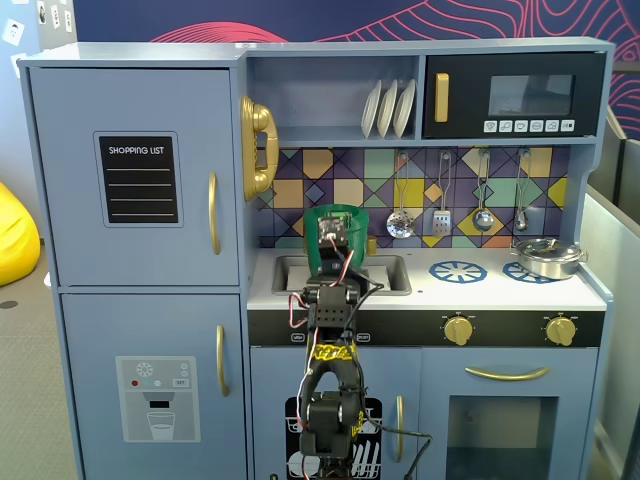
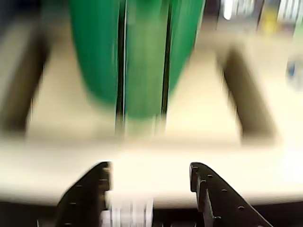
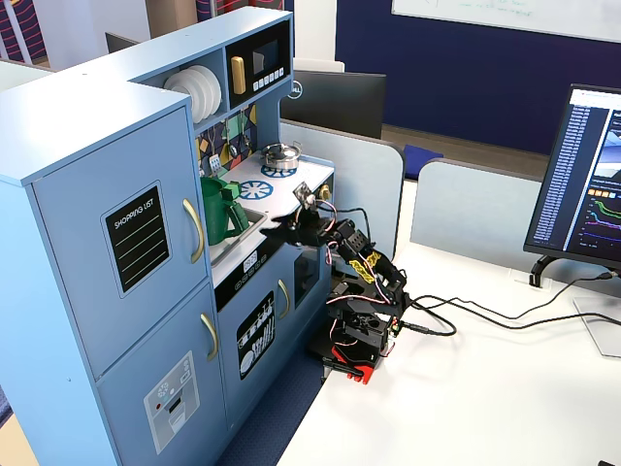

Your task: Take off the lid from the green recipient and place it on the counter

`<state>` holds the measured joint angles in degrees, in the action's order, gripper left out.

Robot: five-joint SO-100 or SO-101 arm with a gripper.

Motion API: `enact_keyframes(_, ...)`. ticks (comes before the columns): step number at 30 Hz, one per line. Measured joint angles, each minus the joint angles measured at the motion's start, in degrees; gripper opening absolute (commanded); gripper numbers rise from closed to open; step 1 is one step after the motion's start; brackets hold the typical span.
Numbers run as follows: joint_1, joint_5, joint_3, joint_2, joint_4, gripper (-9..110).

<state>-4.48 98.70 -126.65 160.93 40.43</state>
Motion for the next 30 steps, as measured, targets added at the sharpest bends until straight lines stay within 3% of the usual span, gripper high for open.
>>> enact_keyframes(14,0.0,-1.67,8.0,-14.06,-17.93,31)
enact_keyframes(30,0.0,-1.67,18.02,-28.65,-22.59,29)
